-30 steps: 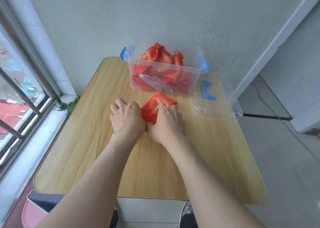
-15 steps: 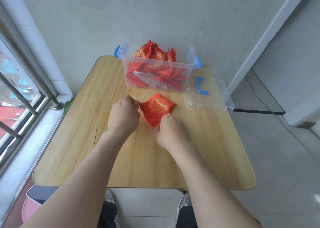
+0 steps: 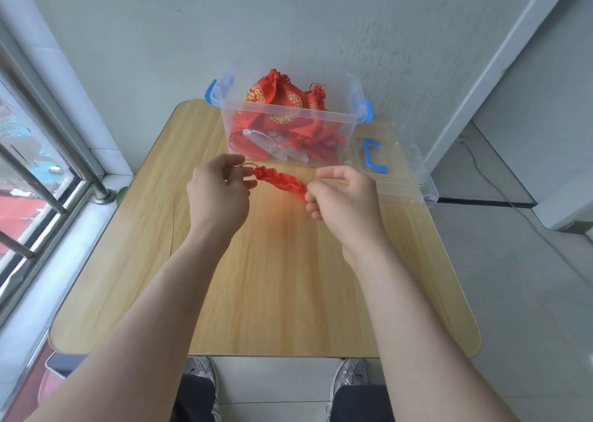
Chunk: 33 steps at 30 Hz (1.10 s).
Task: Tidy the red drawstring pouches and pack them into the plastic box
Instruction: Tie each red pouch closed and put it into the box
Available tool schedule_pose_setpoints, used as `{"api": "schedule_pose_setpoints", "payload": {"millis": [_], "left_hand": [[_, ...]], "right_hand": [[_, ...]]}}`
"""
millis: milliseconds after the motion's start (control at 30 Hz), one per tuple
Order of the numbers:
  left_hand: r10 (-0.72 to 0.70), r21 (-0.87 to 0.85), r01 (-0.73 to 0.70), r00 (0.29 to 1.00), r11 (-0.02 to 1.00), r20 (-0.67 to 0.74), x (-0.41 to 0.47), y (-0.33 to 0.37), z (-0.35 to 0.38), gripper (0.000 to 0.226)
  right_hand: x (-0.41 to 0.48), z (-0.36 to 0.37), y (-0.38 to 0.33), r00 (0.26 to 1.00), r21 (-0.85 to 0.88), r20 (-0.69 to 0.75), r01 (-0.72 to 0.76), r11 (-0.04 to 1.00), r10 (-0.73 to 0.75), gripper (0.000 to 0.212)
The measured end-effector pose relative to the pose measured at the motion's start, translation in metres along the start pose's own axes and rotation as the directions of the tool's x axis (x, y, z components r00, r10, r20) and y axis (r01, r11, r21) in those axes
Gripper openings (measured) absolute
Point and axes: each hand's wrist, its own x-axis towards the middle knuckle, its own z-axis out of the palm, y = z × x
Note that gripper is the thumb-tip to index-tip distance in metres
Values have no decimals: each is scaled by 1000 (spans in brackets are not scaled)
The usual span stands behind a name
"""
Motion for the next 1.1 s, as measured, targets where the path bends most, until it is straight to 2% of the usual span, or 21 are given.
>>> {"api": "schedule_pose_setpoints", "payload": {"millis": [167,333,467,567,667,800,900,967,1100], "left_hand": [[-192,-316,178,981,932,-15,6,7,14,30],[-257,-390,201,961,898,-97,12,7,24,25],[-310,-506,227,947,832,-86,11,12,31,23],[-316,-650,227,949,725,-21,8,22,32,13],[-310,-732,232,950,640,29,4,31,33,21],[-353,-754,290,932,589,83,-4,34,31,28],[-404,-795,299,912,528,75,-6,34,28,29],[-407,-781,293,912,551,55,-8,32,27,27],[-395,-687,309,918,657,35,-10,28,23,19]], "right_hand": [[3,-12,-6,995,265,-67,-52,963,73,9],[6,-20,-3,986,372,-91,-97,923,140,8],[13,-18,-1,976,422,-91,-143,895,199,13],[19,-12,1,968,548,-61,-173,818,245,15],[22,-8,1,947,659,13,-249,709,320,22],[22,-7,1,900,760,55,-319,567,433,38],[17,-10,2,878,751,61,-353,558,474,21],[14,-11,3,865,751,51,-362,552,499,14],[7,-11,4,863,768,19,-336,546,505,19]]}}
